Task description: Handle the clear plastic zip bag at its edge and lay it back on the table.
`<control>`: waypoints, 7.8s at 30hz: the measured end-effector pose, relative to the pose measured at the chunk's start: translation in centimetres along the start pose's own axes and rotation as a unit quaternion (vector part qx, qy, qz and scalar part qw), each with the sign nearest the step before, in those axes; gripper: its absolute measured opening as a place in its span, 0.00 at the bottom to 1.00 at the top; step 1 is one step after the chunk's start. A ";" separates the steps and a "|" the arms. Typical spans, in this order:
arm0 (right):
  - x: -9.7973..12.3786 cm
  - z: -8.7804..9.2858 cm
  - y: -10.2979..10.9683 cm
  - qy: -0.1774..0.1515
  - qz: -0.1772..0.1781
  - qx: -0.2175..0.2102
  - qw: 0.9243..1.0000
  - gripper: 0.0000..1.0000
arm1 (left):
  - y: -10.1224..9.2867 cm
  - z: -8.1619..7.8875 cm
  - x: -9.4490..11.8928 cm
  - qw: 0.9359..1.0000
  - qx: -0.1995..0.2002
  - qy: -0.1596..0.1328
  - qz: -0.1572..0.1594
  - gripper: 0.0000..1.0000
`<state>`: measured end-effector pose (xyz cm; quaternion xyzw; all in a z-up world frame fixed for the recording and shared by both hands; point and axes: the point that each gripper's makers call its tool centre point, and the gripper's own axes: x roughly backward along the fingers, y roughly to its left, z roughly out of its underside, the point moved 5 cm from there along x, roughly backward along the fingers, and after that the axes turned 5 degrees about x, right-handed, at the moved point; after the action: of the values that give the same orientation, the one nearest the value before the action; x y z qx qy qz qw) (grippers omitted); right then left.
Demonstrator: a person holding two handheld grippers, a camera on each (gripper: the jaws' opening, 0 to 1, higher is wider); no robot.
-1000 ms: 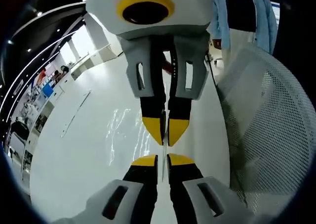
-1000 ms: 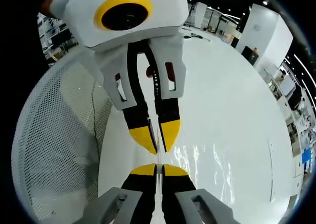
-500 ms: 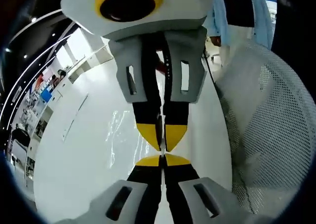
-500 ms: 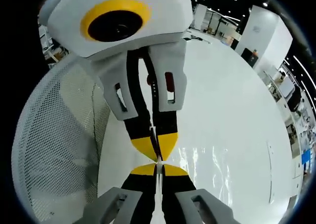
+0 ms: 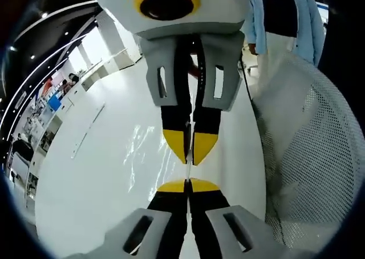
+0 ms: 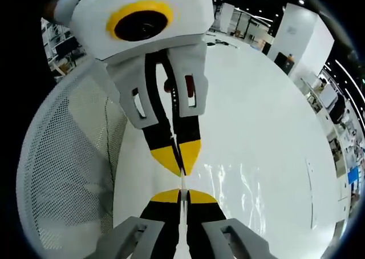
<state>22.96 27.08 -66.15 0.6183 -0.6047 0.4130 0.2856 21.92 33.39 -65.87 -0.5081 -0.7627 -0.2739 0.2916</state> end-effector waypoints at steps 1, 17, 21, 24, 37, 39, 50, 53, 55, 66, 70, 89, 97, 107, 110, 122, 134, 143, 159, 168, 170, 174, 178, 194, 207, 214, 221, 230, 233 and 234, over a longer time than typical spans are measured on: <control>0.0 0.0 -0.1 0.000 0.000 0.000 1.000 0.00 | 0.1 0.0 0.0 1.000 0.012 0.002 0.002 0.00; 1.1 1.0 -0.3 0.007 0.006 -0.012 1.000 0.00 | 0.7 -0.2 0.7 1.000 0.016 0.016 0.006 0.00; 1.3 1.4 -0.2 0.011 0.007 -0.013 1.000 0.00 | 0.7 -0.2 0.7 1.000 0.018 0.021 0.009 0.00; 1.5 1.7 -0.2 0.012 0.008 -0.016 1.000 0.00 | 0.7 -0.2 0.8 1.000 0.019 0.022 0.011 0.00; 1.9 2.8 0.0 0.024 0.009 -0.018 1.000 0.00 | 0.6 -0.1 0.8 0.999 0.028 0.027 0.020 0.00; 2.0 3.0 0.0 0.026 0.010 -0.017 0.999 0.00 | 0.6 -0.1 0.8 0.999 0.028 0.028 0.020 0.00; 2.4 4.0 0.3 0.043 0.012 -0.009 0.999 0.00 | 0.7 0.3 0.8 0.998 0.039 0.034 0.022 0.00; 2.6 4.2 0.3 0.046 0.012 -0.011 0.999 0.00 | 0.7 0.2 0.8 0.998 0.041 0.033 0.023 0.00; 2.7 4.3 0.4 0.047 0.013 -0.011 0.999 0.00 | 0.8 0.3 0.8 0.998 0.042 0.033 0.023 0.00; 3.0 5.4 0.5 0.052 0.016 -0.024 0.998 0.00 | 0.8 0.4 0.6 0.998 0.045 0.031 0.025 0.00; 3.1 5.6 0.6 0.055 0.019 -0.026 0.998 0.00 | 0.7 0.5 0.5 0.998 0.047 0.031 0.025 0.00; 3.7 6.5 0.9 0.065 0.027 -0.027 0.997 0.00 | 0.5 0.4 0.6 0.998 0.044 0.033 0.022 0.00; 3.8 6.6 1.3 0.071 0.030 -0.006 0.997 0.00 | -0.4 0.2 0.7 0.999 0.024 0.037 0.017 0.00; 3.9 6.7 1.6 0.070 0.032 0.009 0.997 0.00 | -0.6 0.1 0.7 0.999 0.014 0.040 0.023 0.00; 3.8 6.7 1.6 0.069 0.032 0.016 0.997 0.00 | -0.7 0.1 0.7 0.999 0.011 0.040 0.022 0.00; 3.8 6.6 2.2 0.064 0.032 0.025 0.997 0.00 | -0.9 0.5 0.7 0.999 0.008 0.039 0.023 0.00; 3.9 5.7 2.6 0.037 0.024 -0.005 0.999 0.04 | -0.7 0.9 0.6 0.999 -0.004 0.042 0.023 0.00; 4.0 5.5 2.4 0.019 0.022 -0.035 0.999 0.13 | -0.6 1.1 0.5 0.999 -0.017 0.043 0.023 0.00; 3.6 3.4 0.2 -0.020 0.039 -0.073 0.996 0.13 | -1.0 1.0 -0.1 0.997 -0.057 0.039 0.026 0.00; 2.3 3.5 0.2 -0.014 0.022 -0.086 0.996 0.11 | -1.0 0.8 -0.3 0.997 -0.062 0.030 0.024 0.00; 1.9 3.5 0.3 -0.012 0.020 -0.086 0.996 0.10 | -1.1 0.5 -0.3 0.998 -0.059 0.019 0.023 0.00; 1.2 3.6 0.7 -0.005 0.008 -0.091 0.996 0.10 | -1.1 0.3 -0.3 0.998 -0.062 0.014 0.021 0.00; 1.0 3.5 1.0 -0.004 0.006 -0.090 0.996 0.07 | -1.0 0.3 -0.3 0.998 -0.055 0.009 0.023 0.00; 0.8 3.9 1.9 0.014 -0.003 -0.093 0.996 0.00 | -1.3 0.5 -0.5 0.996 -0.086 0.006 0.025 0.00; 0.5 3.8 1.9 0.019 -0.010 -0.110 0.994 0.00 | -1.8 -0.8 0.3 0.995 -0.098 -0.022 0.021 0.17; 0.4 3.7 1.8 0.019 -0.013 -0.111 0.994 0.00 | -2.6 -1.6 0.2 0.993 -0.101 -0.038 0.035 0.13; 0.6 3.2 1.4 0.018 -0.009 -0.102 0.995 0.00 | -3.1 -2.1 0.0 0.992 -0.112 -0.041 0.043 0.09; 0.9 2.4 1.2 0.010 -0.003 -0.086 0.996 0.00 | -3.4 -2.0 -0.8 0.990 -0.133 -0.025 0.040 0.08; 0.9 2.4 1.2 0.009 -0.001 -0.085 0.996 0.00 | -3.4 -2.1 -0.8 0.990 -0.136 -0.024 0.036 0.07; 1.1 2.3 1.1 0.008 0.001 -0.081 0.997 0.00 | -3.4 -2.1 -0.8 0.990 -0.138 -0.024 0.034 0.07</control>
<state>22.14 24.48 -66.50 0.5891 -0.6343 0.3682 0.3392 19.40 30.25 -65.41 -0.5757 -0.7065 -0.3543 0.2096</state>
